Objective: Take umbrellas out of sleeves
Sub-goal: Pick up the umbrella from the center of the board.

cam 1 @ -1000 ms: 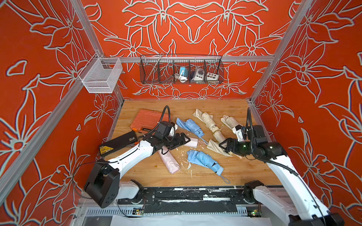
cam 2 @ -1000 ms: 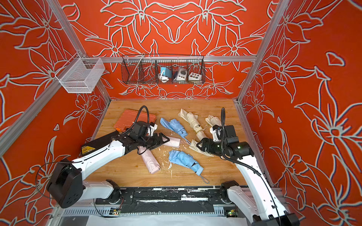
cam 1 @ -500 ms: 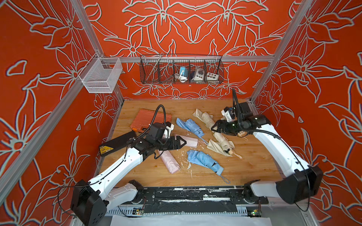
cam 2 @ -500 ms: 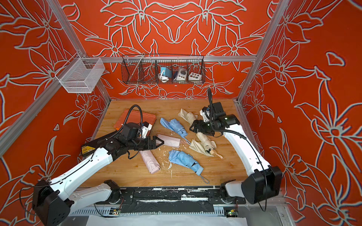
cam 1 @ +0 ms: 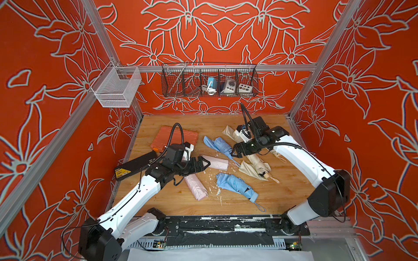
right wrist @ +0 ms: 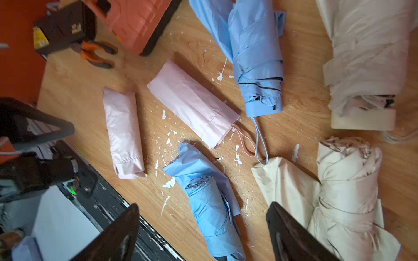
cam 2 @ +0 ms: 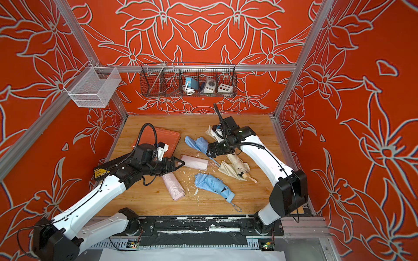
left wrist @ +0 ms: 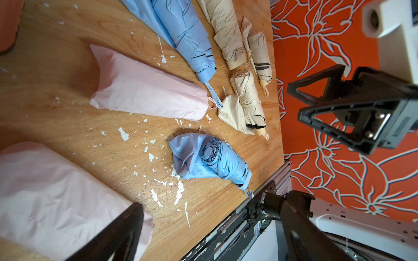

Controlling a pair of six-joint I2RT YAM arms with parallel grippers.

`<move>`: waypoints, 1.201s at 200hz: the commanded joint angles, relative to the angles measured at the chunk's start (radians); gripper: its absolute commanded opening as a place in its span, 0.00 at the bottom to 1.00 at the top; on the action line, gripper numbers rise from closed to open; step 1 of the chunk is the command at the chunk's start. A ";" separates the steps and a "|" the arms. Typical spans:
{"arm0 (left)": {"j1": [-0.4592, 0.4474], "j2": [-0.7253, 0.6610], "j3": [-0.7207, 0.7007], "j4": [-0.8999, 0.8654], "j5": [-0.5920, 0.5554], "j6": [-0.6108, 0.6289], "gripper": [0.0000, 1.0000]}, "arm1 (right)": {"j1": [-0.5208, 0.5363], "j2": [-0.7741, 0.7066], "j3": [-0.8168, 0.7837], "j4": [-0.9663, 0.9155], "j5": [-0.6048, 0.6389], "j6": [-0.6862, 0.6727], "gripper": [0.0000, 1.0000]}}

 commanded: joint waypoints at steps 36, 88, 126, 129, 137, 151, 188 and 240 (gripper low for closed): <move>0.106 -0.017 -0.076 0.089 0.064 -0.133 0.94 | 0.119 0.114 0.001 0.096 0.083 -0.353 0.97; 0.136 -0.063 -0.070 0.059 0.085 -0.123 0.95 | 0.231 0.252 0.053 0.184 0.100 -0.556 0.99; 0.133 -0.064 -0.004 0.005 0.053 -0.037 0.97 | 0.251 0.390 0.133 0.162 0.129 -0.567 0.99; 0.131 -0.066 -0.001 -0.002 0.049 -0.033 0.98 | 0.251 0.401 0.144 0.157 0.135 -0.563 0.99; 0.131 -0.073 0.005 -0.021 0.042 -0.022 0.98 | 0.251 0.429 0.168 0.147 0.148 -0.541 0.99; 0.131 -0.087 0.008 -0.046 0.031 -0.004 0.98 | 0.250 0.468 0.200 0.139 0.150 -0.526 0.97; 0.128 -0.094 0.022 -0.066 0.020 0.026 0.98 | 0.252 0.538 0.246 0.125 0.185 -0.514 0.96; 0.107 -0.089 0.035 -0.078 -0.010 0.050 0.98 | 0.274 0.620 0.287 0.093 0.349 -0.526 0.92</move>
